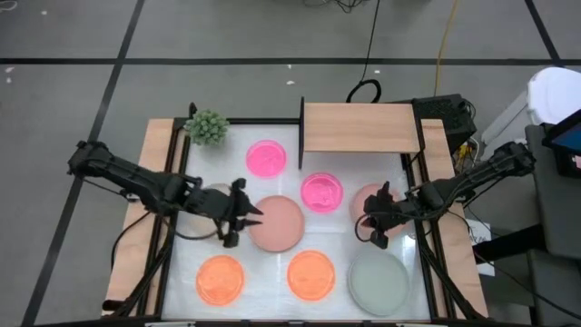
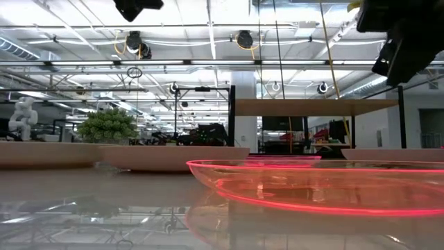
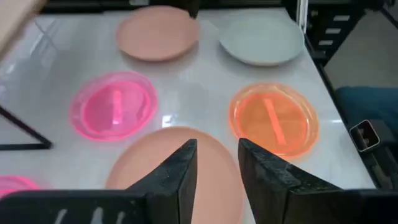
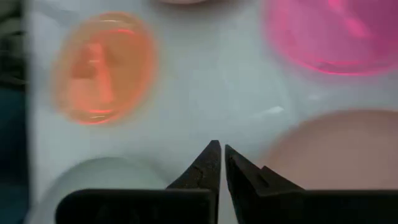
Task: Place and stack plates onto a shelf
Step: Put the right light pink plate on the shelf
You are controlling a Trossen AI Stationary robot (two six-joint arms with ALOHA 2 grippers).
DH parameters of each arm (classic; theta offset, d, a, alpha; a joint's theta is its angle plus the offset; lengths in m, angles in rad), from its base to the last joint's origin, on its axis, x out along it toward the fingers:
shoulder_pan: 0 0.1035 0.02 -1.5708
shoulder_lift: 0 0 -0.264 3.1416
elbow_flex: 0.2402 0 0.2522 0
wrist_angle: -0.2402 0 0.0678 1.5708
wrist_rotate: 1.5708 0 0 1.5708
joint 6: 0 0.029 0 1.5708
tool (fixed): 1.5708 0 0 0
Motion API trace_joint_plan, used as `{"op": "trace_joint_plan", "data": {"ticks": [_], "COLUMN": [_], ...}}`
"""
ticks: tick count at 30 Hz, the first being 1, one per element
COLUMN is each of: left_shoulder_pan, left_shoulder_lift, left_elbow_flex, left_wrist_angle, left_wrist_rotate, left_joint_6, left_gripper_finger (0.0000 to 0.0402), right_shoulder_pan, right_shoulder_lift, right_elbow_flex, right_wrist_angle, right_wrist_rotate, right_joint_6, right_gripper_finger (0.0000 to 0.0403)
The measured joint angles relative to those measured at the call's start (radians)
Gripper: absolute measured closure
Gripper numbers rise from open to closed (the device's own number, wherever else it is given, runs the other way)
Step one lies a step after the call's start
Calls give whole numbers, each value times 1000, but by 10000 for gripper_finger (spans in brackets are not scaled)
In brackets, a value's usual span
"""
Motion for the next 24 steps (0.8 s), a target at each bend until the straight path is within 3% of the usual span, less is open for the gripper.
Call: {"op": "trace_joint_plan", "data": {"ticks": [7, 14, 18, 24], "left_shoulder_pan": [-43, -54, -55, -56], "left_shoulder_lift": [146, 208, 233, 257], "left_elbow_flex": [0, 0, 0, 0], "left_wrist_angle": [119, 208, 227, 238], "left_wrist_rotate": [-3, -61, -61, -67], "left_joint_6": [4, 4, 5, 5], "left_gripper_finger": [277, 277, 277, 277], "right_shoulder_pan": [67, 101, 104, 100], "right_shoulder_lift": [71, 120, 137, 193], "right_elbow_flex": [-31, -31, -31, -31], "right_wrist_angle": [54, 53, -12, -38], "right_wrist_rotate": [-1, 31, 59, 111], "right_joint_6": [-43, -139, -140, -166], "right_gripper_finger": [301, 209, 185, 184]}}
